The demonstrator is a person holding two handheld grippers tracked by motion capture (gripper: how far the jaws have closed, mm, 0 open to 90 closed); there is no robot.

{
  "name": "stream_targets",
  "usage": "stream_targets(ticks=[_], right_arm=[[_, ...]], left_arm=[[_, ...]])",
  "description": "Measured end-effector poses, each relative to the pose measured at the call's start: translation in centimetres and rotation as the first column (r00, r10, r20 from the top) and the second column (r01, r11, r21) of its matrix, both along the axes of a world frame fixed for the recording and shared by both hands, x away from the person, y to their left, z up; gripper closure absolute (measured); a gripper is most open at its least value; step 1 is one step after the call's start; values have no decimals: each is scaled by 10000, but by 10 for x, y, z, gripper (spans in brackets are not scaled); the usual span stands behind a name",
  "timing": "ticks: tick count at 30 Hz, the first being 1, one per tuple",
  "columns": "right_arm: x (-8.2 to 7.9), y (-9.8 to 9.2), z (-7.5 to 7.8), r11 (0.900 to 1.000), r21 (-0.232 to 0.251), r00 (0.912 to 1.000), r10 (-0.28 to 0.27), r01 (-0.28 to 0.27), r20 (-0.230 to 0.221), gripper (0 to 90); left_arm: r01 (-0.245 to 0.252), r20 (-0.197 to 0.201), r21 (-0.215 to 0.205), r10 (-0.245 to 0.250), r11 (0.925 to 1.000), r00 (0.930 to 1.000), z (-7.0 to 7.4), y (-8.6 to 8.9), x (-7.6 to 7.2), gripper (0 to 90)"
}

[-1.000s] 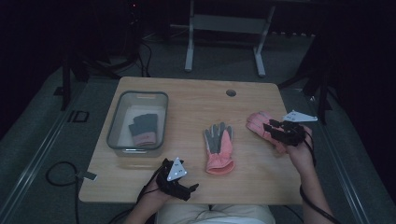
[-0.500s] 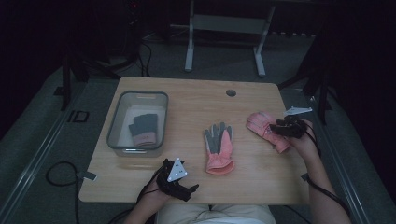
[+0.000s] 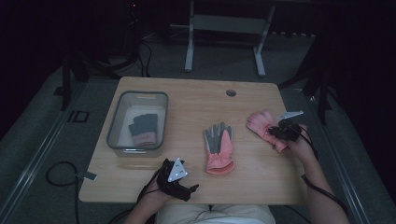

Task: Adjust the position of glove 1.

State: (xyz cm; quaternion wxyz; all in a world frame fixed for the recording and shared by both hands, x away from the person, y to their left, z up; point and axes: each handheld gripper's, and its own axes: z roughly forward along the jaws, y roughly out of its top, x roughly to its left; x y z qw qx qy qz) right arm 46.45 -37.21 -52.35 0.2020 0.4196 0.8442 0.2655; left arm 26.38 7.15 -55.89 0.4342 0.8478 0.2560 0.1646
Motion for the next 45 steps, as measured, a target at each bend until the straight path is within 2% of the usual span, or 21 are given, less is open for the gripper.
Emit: stream_targets(ticks=[3,5,9,12,14,17,20,21,22,24,25,28,30,33,37,39,40,45], right_arm=[[-2,1,4,9984,297,9988,-488,489,-32,836],[-5,3,11,9973,253,9976,-688,685,122,851],[-17,9,29,9866,840,9889,-1437,1402,375,862],[-28,16,44,9703,1330,9758,-2110,2021,567,862],[-37,23,52,9556,1651,9646,-2567,2440,598,861],[-50,32,60,9398,1786,9487,-3079,2915,721,861],[-65,40,65,9113,2277,9268,-3679,3432,754,862],[-68,41,66,9073,2365,9239,-3745,3477,785,862],[-74,44,67,9009,2452,9180,-3877,3581,837,862],[-83,48,68,8943,2418,9058,-4102,3766,1062,862],[-88,50,67,8897,2415,8986,-4230,3875,1167,862],[-102,53,63,8640,2812,8818,-4601,4177,1036,862],[-107,55,58,8491,3091,8777,-4723,4283,812,862],[-113,61,47,8343,3319,8723,-4850,4401,624,861],[-118,69,30,8227,3258,8639,-5025,4659,336,861],[-118,71,22,8238,3119,8618,-5064,4734,297,860],[-118,72,19,8188,3121,8587,-5122,4818,183,859],[-111,71,5,8085,2932,8447,-5353,5103,60,851]], left_arm=[[14,-24,-14,-14,10000,10000,-1,0,0,8],[19,-20,4,-18,10000,10000,-1,0,0,8],[2,-41,-44,-2,10000,10000,-1,0,1,8],[-3,-16,-5,3,10000,10000,0,0,0,8],[9,-9,-21,-9,10000,10000,0,0,0,8],[-17,-37,-55,17,10000,10000,0,1,0,8],[-20,-35,-94,20,10000,10000,0,1,0,8],[4,-18,-74,-4,10000,10000,0,0,0,8],[-9,-11,-48,9,10000,10000,0,0,-1,8],[22,13,-9,-22,10000,10000,1,0,-1,8],[21,17,-24,-21,10000,10000,1,-1,-1,8],[27,28,-24,-27,10000,10000,1,-1,-1,8],[33,14,-59,-33,10000,10000,0,-1,-1,8],[75,57,15,-75,10000,10000,1,-1,-1,8],[94,75,49,-94,9999,9999,1,-2,-1,8],[70,59,50,-71,10000,10000,1,-2,-1,8],[73,54,46,-73,10000,10000,1,-2,-1,8],[100,43,84,-101,9999,9999,0,-2,-1,8]])
